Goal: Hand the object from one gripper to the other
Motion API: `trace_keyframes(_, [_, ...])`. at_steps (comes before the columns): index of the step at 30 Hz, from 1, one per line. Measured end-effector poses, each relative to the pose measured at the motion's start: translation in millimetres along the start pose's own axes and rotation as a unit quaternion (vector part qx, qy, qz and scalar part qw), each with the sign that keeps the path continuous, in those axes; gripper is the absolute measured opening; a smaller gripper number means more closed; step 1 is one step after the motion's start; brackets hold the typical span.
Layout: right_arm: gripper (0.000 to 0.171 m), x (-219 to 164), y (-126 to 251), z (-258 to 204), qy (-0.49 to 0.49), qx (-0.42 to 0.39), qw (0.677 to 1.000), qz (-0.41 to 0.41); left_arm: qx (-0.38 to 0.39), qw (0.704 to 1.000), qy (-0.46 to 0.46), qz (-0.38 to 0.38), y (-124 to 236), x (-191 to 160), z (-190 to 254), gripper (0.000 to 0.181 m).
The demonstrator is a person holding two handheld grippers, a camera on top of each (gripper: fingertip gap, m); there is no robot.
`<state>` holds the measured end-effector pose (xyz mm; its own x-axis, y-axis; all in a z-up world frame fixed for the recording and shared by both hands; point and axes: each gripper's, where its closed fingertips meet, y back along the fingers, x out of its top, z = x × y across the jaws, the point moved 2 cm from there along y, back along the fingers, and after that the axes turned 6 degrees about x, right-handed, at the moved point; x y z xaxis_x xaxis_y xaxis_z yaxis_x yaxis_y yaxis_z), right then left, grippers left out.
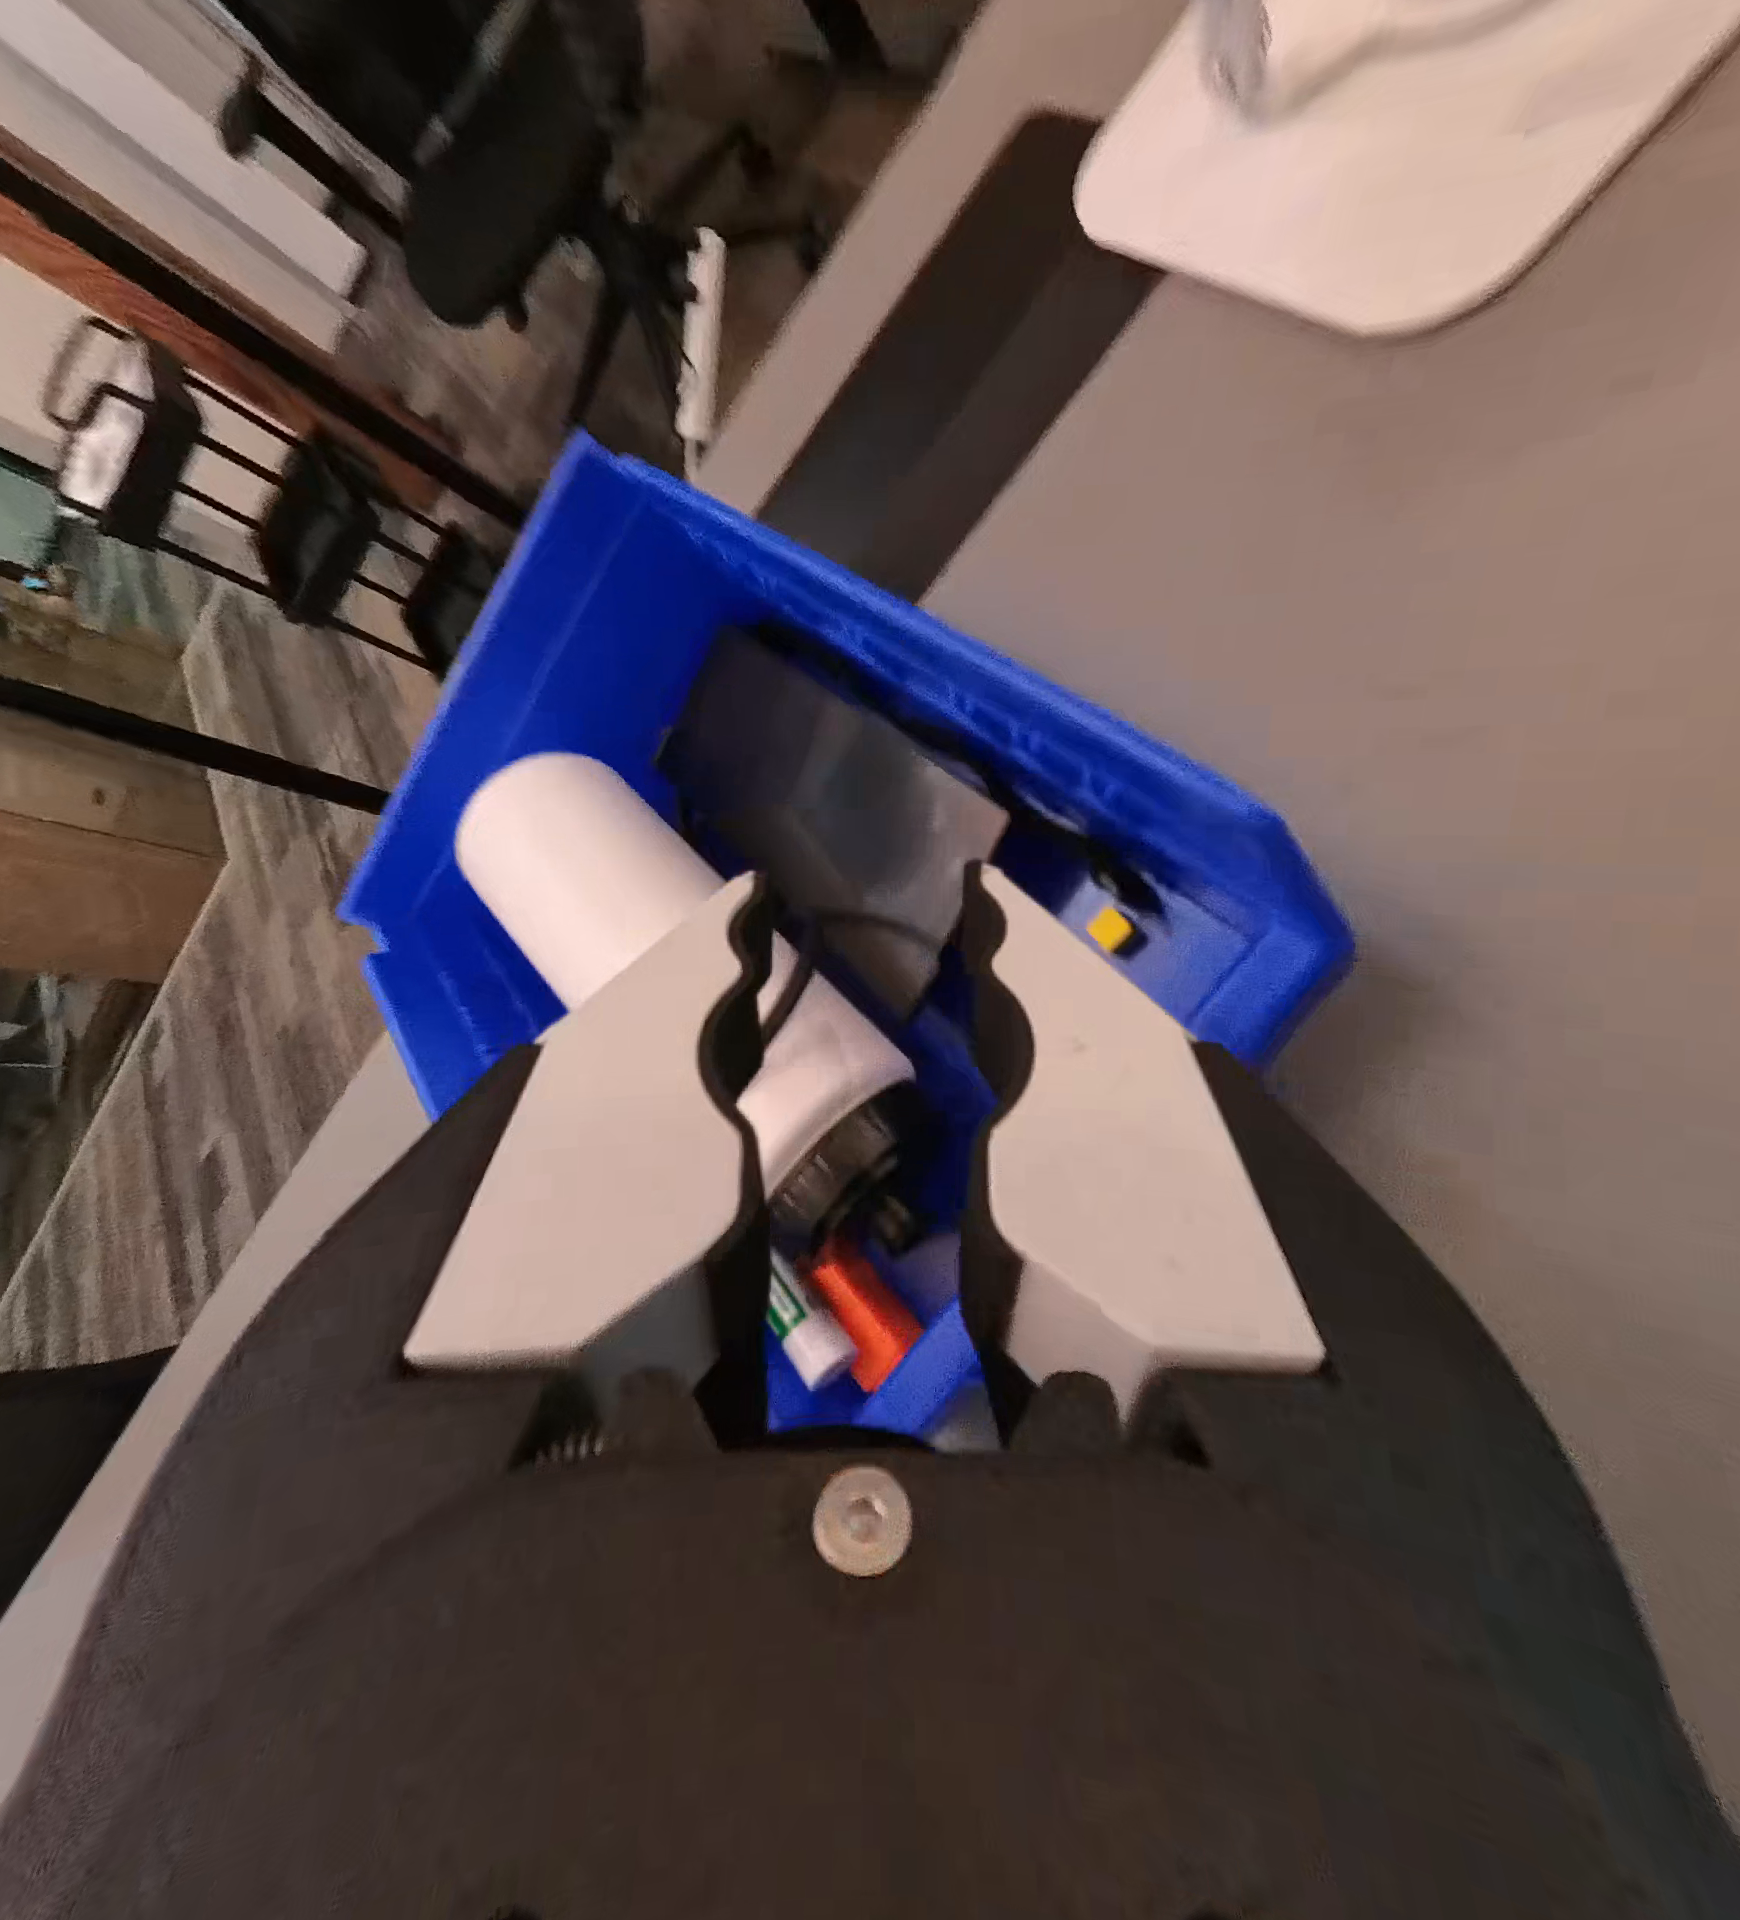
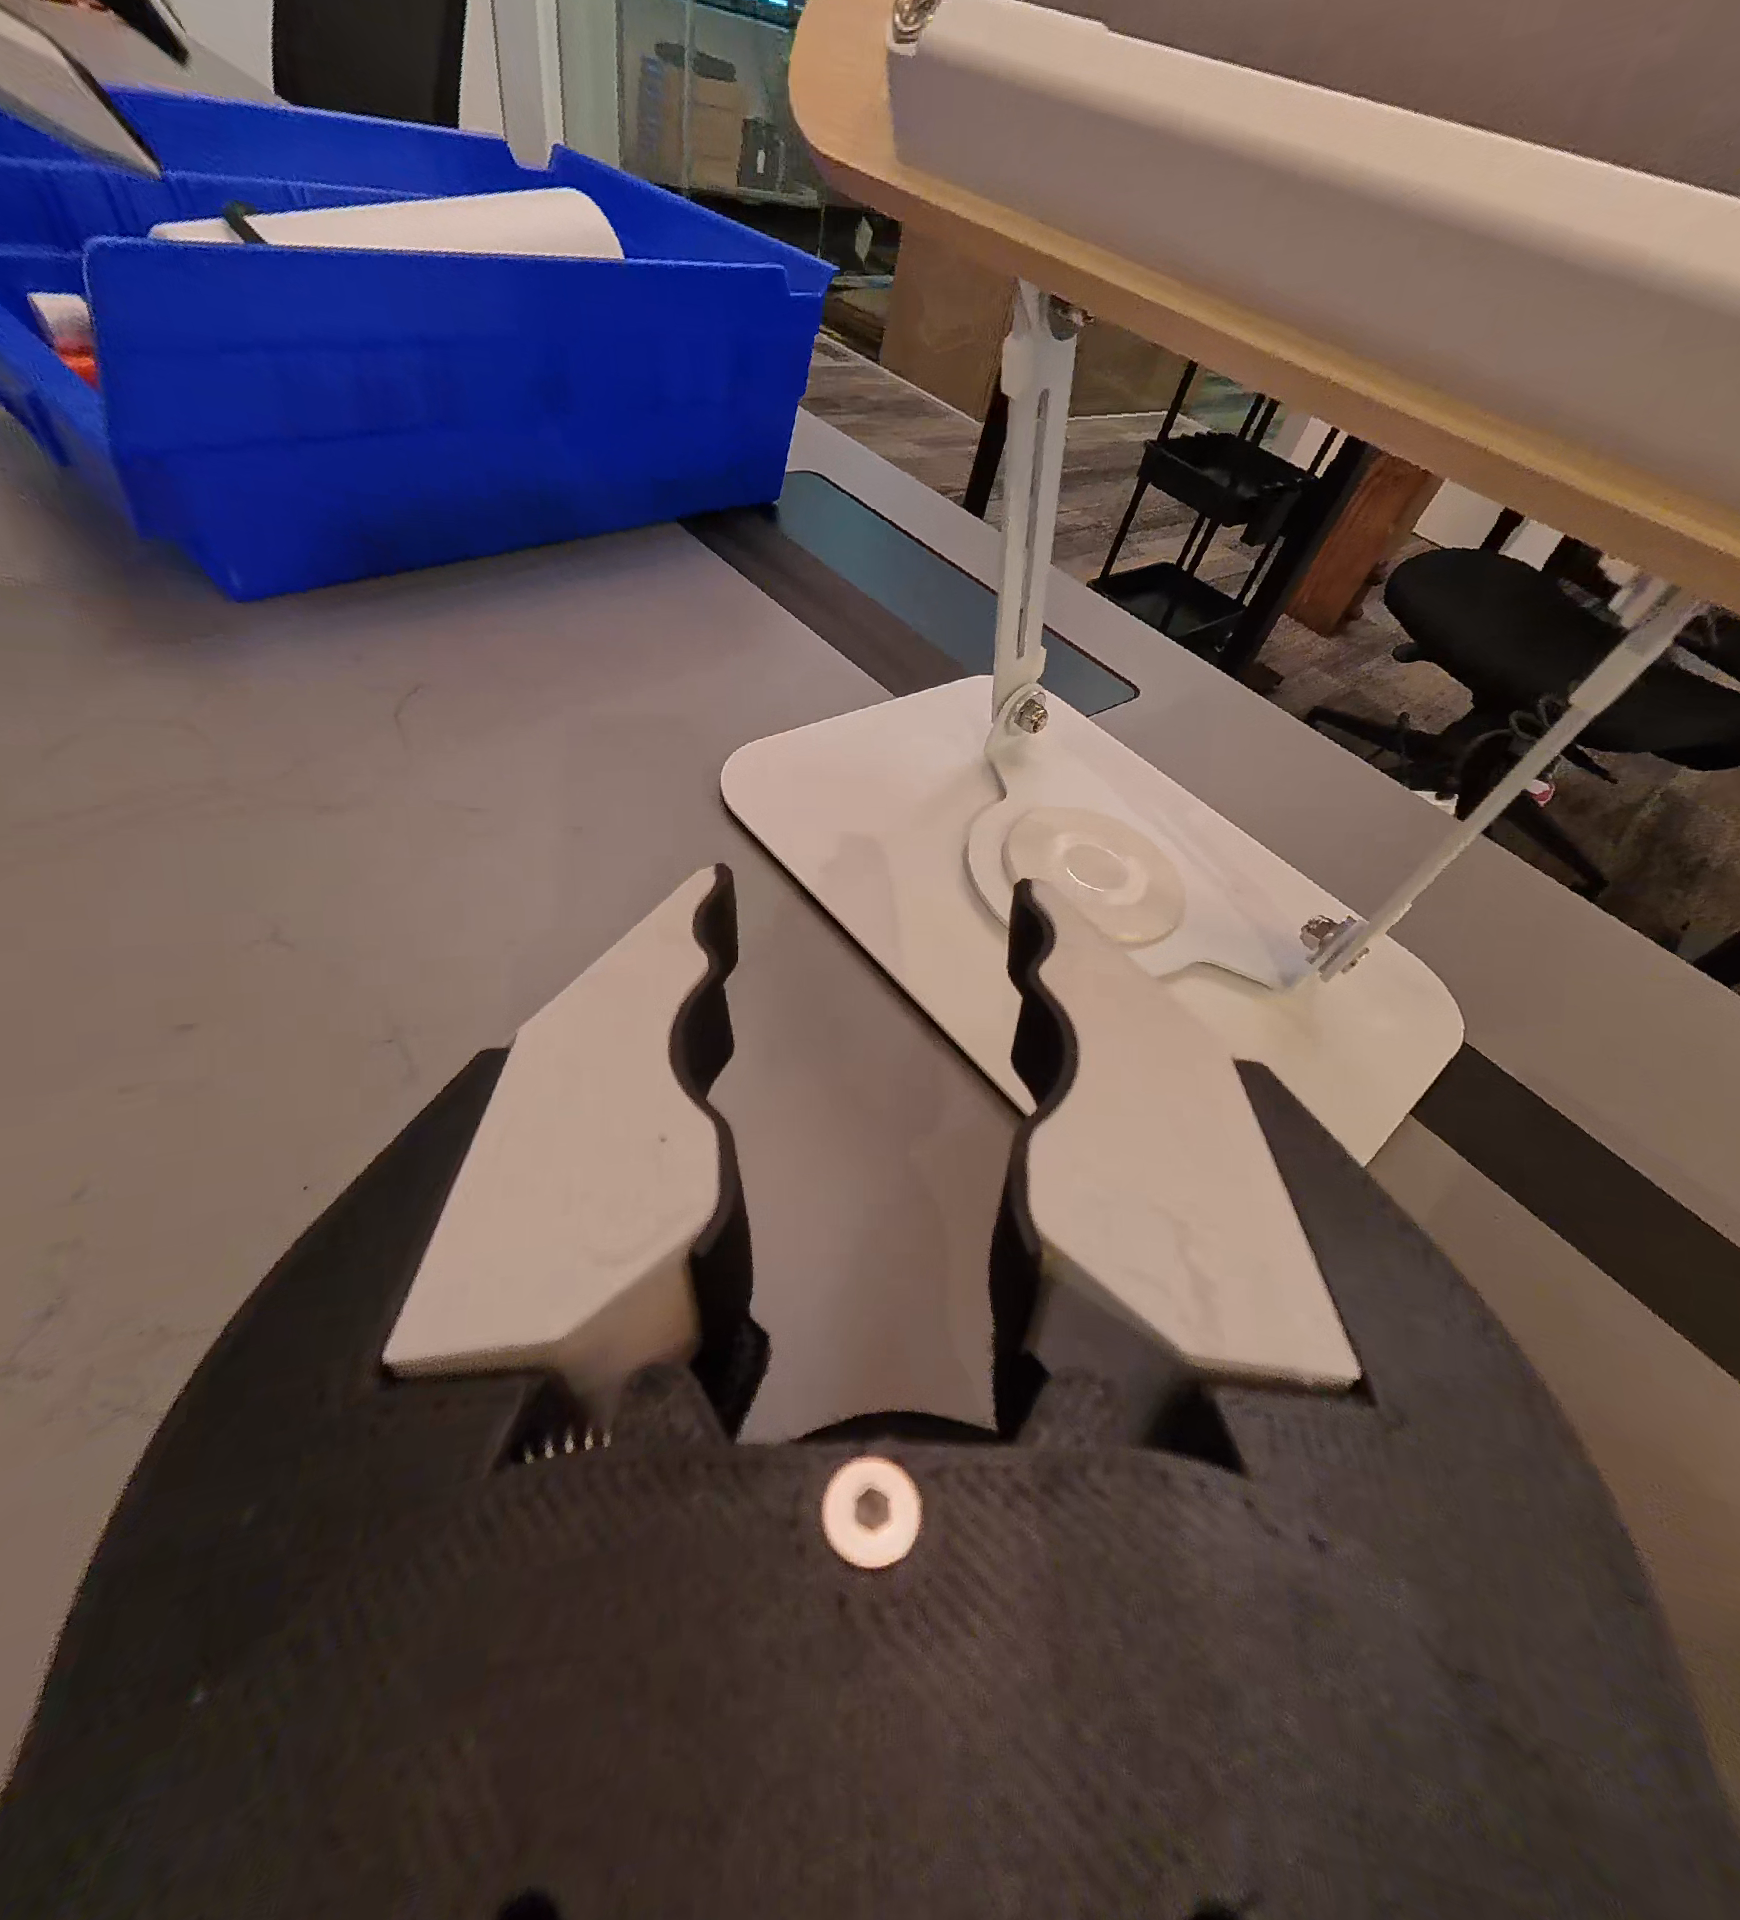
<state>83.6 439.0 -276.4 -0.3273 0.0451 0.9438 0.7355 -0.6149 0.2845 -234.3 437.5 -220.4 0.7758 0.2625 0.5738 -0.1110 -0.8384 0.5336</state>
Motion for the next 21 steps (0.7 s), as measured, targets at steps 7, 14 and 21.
trace_keyframes(7, [0.050,0.0,0.1,-0.3,-0.002,0.004,1.000,0.001,-0.028,0.994,-0.087,-0.066,-41.8,-27.3,21.6,0.046])
trace_keyframes(14, [0.050,-0.3,-0.5,-1.5,0.002,0.007,1.000,-0.001,-0.083,0.985,-0.119,-0.088,-57.2,-32.4,32.7,0.035])
trace_keyframes(21, [0.050,-1.0,-1.3,-2.2,0.001,0.012,1.000,-0.004,-0.267,0.953,-0.114,-0.088,-32.9,-41.0,56.3,0.014])
